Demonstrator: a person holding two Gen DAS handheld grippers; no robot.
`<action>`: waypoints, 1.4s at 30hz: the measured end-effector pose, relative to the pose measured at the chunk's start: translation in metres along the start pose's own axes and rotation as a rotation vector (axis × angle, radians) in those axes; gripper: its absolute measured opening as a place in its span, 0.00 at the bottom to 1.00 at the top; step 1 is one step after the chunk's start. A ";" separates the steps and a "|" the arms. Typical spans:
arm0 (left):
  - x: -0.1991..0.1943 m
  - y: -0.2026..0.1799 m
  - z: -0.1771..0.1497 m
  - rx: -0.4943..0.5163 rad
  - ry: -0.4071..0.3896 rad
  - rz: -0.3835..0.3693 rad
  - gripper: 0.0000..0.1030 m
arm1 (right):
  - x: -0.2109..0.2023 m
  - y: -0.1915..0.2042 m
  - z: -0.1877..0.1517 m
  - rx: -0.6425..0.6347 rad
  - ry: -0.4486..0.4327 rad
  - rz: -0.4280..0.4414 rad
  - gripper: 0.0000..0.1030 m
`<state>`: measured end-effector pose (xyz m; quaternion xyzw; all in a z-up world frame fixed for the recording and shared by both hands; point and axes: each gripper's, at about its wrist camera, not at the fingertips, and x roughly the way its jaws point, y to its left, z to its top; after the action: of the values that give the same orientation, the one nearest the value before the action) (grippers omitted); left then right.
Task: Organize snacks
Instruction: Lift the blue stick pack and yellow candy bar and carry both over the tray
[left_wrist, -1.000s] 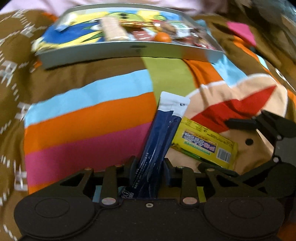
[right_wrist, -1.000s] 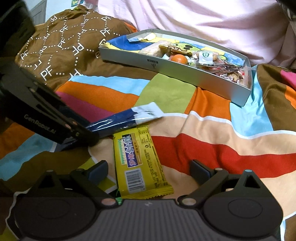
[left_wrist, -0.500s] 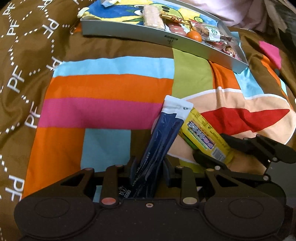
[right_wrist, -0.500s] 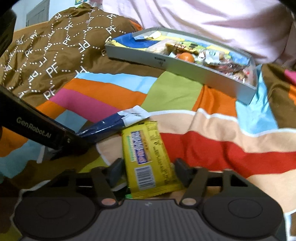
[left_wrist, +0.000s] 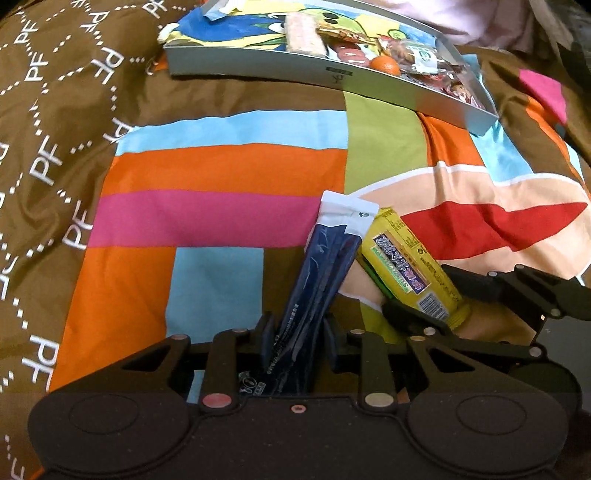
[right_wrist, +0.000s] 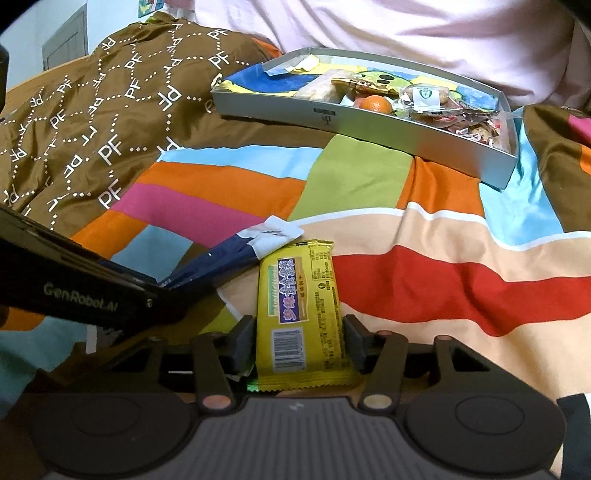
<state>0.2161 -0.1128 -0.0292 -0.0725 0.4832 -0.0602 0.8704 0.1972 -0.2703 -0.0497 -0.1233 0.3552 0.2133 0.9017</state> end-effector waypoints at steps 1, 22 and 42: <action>0.002 0.001 0.001 0.009 0.006 -0.008 0.32 | 0.000 0.000 0.000 0.000 0.000 -0.001 0.57; 0.016 0.008 0.017 0.150 0.051 -0.115 0.30 | 0.003 -0.002 0.000 0.012 0.002 0.004 0.56; -0.025 -0.024 0.022 0.194 -0.212 -0.020 0.22 | -0.018 0.017 -0.003 -0.154 -0.205 -0.278 0.50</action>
<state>0.2208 -0.1303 0.0069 0.0011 0.3796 -0.1074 0.9189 0.1759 -0.2612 -0.0406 -0.2173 0.2236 0.1246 0.9419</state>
